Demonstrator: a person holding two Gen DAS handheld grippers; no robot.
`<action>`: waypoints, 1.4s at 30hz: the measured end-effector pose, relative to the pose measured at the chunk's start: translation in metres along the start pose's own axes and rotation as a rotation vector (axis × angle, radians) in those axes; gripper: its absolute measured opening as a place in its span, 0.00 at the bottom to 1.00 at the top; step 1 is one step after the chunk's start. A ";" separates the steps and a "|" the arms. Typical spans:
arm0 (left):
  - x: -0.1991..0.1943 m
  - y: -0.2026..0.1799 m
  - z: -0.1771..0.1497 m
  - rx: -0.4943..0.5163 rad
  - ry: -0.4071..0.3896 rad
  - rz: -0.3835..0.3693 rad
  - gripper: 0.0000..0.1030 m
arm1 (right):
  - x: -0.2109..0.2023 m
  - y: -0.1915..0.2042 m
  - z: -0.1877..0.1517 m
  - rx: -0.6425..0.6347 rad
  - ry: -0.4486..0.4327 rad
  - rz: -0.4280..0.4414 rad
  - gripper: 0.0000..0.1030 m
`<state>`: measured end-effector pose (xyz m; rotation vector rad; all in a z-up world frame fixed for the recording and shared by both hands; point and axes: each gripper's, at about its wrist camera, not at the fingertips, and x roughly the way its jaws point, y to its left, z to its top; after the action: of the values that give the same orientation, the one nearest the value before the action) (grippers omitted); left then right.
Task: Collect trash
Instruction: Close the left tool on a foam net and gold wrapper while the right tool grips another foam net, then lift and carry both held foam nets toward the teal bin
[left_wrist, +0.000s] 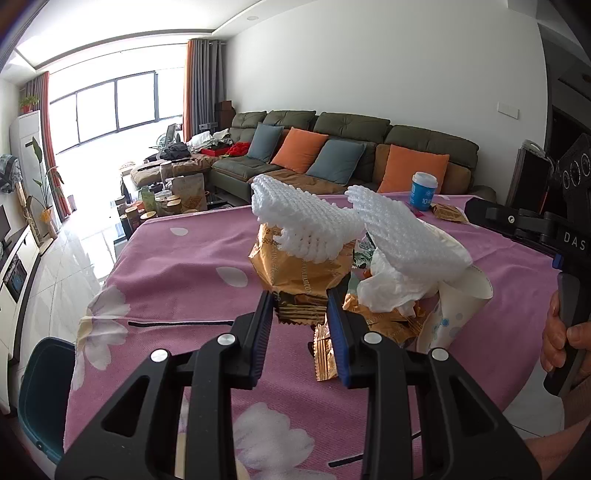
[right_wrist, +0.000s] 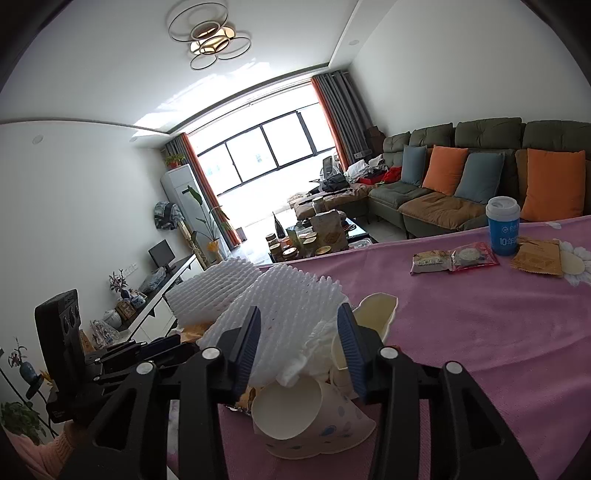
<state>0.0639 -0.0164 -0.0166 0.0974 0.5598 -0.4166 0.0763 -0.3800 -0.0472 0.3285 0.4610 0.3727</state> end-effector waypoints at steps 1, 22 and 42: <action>-0.001 -0.001 0.000 0.009 -0.001 0.016 0.29 | 0.002 0.002 0.000 -0.006 0.004 0.004 0.48; -0.050 -0.014 0.003 0.117 -0.060 0.113 0.29 | 0.054 0.061 -0.013 -0.265 0.116 -0.105 0.13; -0.030 -0.011 -0.011 0.145 0.066 0.041 0.36 | 0.021 0.053 0.015 -0.098 0.011 0.139 0.11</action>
<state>0.0312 -0.0138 -0.0094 0.2621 0.5917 -0.4149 0.0866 -0.3274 -0.0217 0.2640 0.4303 0.5306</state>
